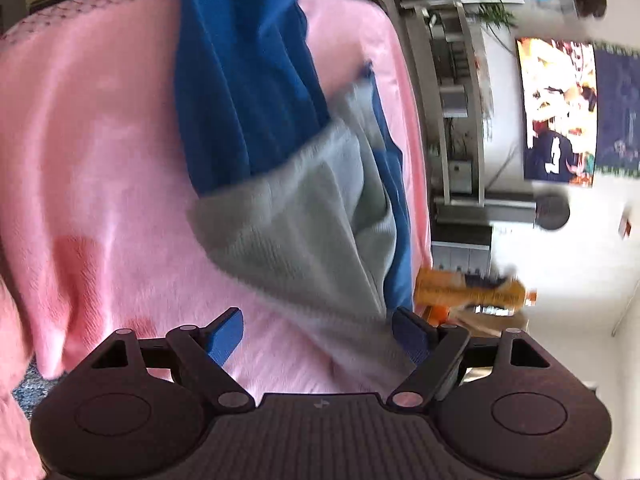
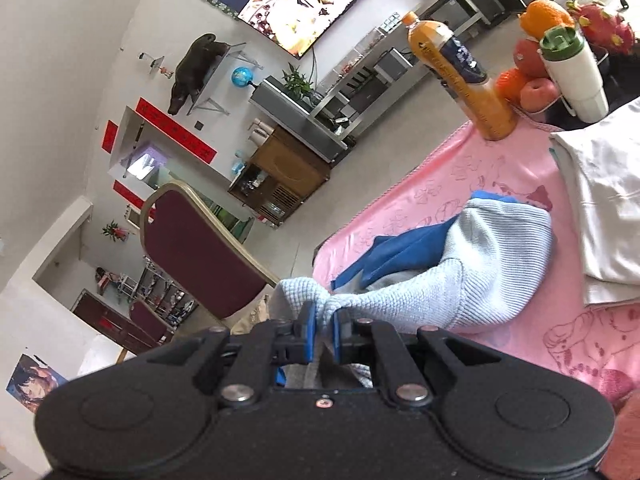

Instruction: Fold clothes

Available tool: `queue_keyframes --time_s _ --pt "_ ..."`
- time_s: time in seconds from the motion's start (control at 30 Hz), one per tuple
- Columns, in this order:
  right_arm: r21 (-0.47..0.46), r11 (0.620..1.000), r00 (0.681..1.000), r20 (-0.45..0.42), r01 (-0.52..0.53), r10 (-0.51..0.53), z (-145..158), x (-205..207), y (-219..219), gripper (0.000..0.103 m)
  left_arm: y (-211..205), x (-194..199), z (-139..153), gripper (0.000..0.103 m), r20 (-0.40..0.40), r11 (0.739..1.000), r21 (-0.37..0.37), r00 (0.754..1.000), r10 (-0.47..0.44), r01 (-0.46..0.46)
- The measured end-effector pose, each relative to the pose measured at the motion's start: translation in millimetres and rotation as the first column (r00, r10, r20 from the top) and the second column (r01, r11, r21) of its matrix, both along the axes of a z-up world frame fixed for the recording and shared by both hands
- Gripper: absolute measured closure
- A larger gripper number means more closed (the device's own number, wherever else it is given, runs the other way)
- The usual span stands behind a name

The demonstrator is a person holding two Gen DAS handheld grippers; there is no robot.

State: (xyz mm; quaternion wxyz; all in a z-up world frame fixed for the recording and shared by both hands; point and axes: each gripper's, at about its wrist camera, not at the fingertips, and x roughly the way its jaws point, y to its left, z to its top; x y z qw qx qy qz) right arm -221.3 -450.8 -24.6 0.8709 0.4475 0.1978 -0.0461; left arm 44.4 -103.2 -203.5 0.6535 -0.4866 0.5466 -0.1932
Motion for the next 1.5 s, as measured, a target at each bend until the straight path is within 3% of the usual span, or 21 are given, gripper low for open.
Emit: queue_keyframes --time_s 0.23,0.43,0.57,0.63,0.67,0.7,0.83,1.0,1.17,1.27,1.33,1.37,1.4,1.47,1.5 --pt "0.022 1.0 0.999 -0.031 0.013 -0.012 -11 -11 0 0.094 -12 10 -20 0.029 -0.059 1.0 0.029 0.998 0.003 -0.002" --pt "0.019 1.0 1.0 0.005 0.022 -0.022 -6 -13 0 0.094 -24 15 -27 0.031 -0.073 0.999 0.005 0.997 -0.04 0.041" --pt "0.026 0.999 1.0 -0.005 0.023 -0.023 -11 -13 -1 0.094 -18 22 -16 0.057 -0.013 0.999 0.045 1.0 -0.013 0.014" --pt "0.032 0.999 1.0 -0.012 0.024 -0.024 -14 -13 -2 0.094 -11 28 -9 0.077 0.033 0.999 0.05 0.999 -0.013 0.011" --pt "0.036 0.999 1.0 -0.016 0.023 -0.023 -16 -12 -2 0.094 -9 31 -5 0.096 0.048 0.999 0.052 0.999 -0.015 0.012" --pt "0.037 0.999 1.0 -0.019 0.021 -0.02 -17 -11 -2 0.094 -7 33 2 0.099 0.066 0.998 0.069 0.998 -0.017 0.012" --pt "0.026 1.0 0.999 -0.04 -0.002 0.003 -21 -4 0 0.094 1 36 39 0.101 0.182 0.985 0.174 0.982 -0.047 0.015" --pt "-0.05 0.993 0.991 -0.086 -0.104 0.099 -25 32 22 0.094 0 47 88 0.101 0.357 0.93 0.365 0.916 -0.183 0.043" --pt "-0.148 0.961 0.969 -0.118 -0.234 0.218 -37 114 57 0.094 -10 57 82 0.1 0.404 0.895 0.443 0.88 -0.249 0.05" --pt "-0.168 0.931 0.933 -0.221 -0.323 0.283 -61 163 77 0.09 -12 62 62 0.099 0.4 0.884 0.468 0.889 -0.221 0.009" --pt "-0.132 0.912 0.878 -0.355 -0.388 0.322 -83 180 85 0.079 -7 67 48 0.1 0.348 0.877 0.48 0.918 -0.192 0.001" --pt "-0.119 0.91 0.868 -0.371 -0.397 0.33 -88 178 83 0.078 -5 69 42 0.099 0.318 0.874 0.485 0.932 -0.176 0.0" --pt "-0.113 0.915 0.874 -0.361 -0.388 0.326 -89 173 77 0.075 -4 69 41 0.099 0.317 0.874 0.486 0.932 -0.175 -0.001" --pt "-0.112 0.942 0.908 -0.323 -0.317 0.267 -82 156 51 0.056 -5 68 43 0.099 0.333 0.875 0.484 0.925 -0.184 -0.001" --pt "-0.112 0.959 0.928 -0.303 -0.261 0.217 -78 148 35 0.052 -5 67 45 0.099 0.342 0.876 0.483 0.921 -0.188 -0.001"
